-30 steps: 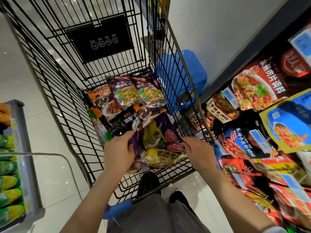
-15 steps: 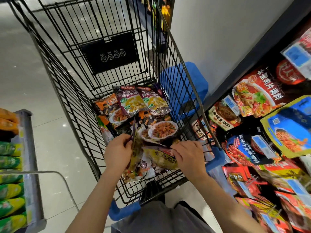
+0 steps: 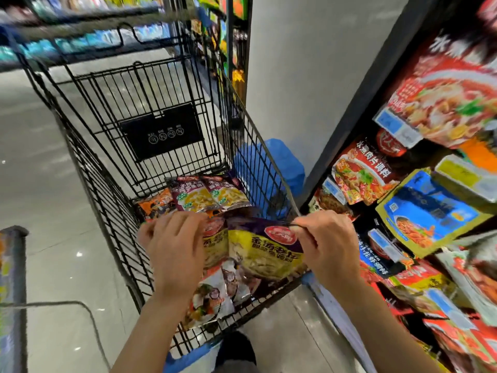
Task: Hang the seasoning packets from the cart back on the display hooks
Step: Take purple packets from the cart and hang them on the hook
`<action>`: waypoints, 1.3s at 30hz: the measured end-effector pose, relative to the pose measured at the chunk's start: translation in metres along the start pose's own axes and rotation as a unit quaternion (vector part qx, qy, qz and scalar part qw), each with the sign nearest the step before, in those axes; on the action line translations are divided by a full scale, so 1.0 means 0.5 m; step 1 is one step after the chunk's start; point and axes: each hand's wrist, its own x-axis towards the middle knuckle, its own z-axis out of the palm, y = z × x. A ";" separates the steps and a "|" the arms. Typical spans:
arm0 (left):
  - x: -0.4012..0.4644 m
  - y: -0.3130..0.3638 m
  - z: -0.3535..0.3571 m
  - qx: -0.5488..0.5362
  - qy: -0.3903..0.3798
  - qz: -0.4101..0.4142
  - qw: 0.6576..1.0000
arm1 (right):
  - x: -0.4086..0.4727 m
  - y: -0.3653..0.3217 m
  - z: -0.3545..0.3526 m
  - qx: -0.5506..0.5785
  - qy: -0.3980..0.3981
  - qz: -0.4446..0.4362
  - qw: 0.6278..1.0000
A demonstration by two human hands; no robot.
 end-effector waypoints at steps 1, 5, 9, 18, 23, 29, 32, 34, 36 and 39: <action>0.010 0.023 -0.014 -0.005 0.021 0.015 1.000 | 0.003 0.006 -0.030 0.004 0.018 -0.002 1.000; 0.061 0.126 -0.076 -0.050 0.108 0.087 0.989 | 0.006 0.027 -0.162 0.011 0.093 -0.022 0.995; 0.101 0.229 -0.142 -0.076 0.135 0.147 0.977 | 0.010 0.023 -0.319 0.001 0.193 -0.036 0.980; 0.117 0.503 -0.234 -0.184 0.173 0.253 0.934 | -0.123 0.058 -0.711 -0.214 0.289 -0.069 0.931; 0.086 0.652 -0.251 -0.306 0.127 0.324 0.886 | -0.240 0.070 -0.868 -0.319 0.312 -0.029 0.895; 0.050 0.785 -0.277 -0.382 0.117 0.350 0.847 | -0.334 0.064 -0.988 -0.342 0.340 0.011 0.876; 0.044 0.831 -0.285 -0.367 0.138 0.345 0.853 | -0.353 0.056 -1.033 -0.363 0.351 0.029 0.863; 0.051 0.856 -0.287 -0.374 0.146 0.349 0.847 | -0.350 0.053 -1.056 -0.372 0.355 0.035 0.857; 0.069 0.873 -0.289 -0.378 0.151 0.361 0.839 | -0.338 0.052 -1.071 -0.381 0.355 0.037 0.853; 0.105 0.886 -0.297 -0.367 0.176 0.354 0.842 | -0.302 0.059 -1.087 -0.381 0.359 0.042 0.851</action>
